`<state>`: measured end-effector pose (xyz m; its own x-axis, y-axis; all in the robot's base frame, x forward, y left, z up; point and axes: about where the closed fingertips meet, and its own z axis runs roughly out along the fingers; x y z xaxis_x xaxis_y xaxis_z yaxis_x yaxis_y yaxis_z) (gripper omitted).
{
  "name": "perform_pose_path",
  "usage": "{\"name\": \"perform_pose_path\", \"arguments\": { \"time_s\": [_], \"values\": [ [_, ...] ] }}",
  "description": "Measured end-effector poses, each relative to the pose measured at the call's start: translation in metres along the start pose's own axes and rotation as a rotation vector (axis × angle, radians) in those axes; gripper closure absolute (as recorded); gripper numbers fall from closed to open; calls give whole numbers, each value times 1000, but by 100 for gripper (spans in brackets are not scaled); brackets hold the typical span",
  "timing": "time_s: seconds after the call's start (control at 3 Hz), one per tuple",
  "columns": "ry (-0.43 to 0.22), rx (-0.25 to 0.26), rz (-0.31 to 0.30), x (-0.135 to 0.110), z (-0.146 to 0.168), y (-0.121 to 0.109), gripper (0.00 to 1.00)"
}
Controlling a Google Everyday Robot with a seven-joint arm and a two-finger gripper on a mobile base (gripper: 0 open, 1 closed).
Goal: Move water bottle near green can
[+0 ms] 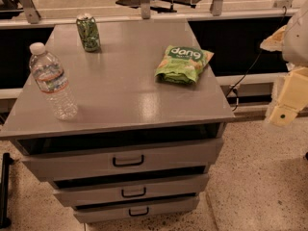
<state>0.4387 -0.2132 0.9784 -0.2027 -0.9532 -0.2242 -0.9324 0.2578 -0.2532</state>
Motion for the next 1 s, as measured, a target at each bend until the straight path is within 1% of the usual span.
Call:
{"name": "perform_pose_path", "arguments": {
  "time_s": [0.33,0.67,1.0],
  "values": [
    [-103,-57,-59,-39,21,1,0],
    [-258,-148,-143,-107,46,11,0],
    [-389,-221,-269,-185,61,34,0]
  ]
}}
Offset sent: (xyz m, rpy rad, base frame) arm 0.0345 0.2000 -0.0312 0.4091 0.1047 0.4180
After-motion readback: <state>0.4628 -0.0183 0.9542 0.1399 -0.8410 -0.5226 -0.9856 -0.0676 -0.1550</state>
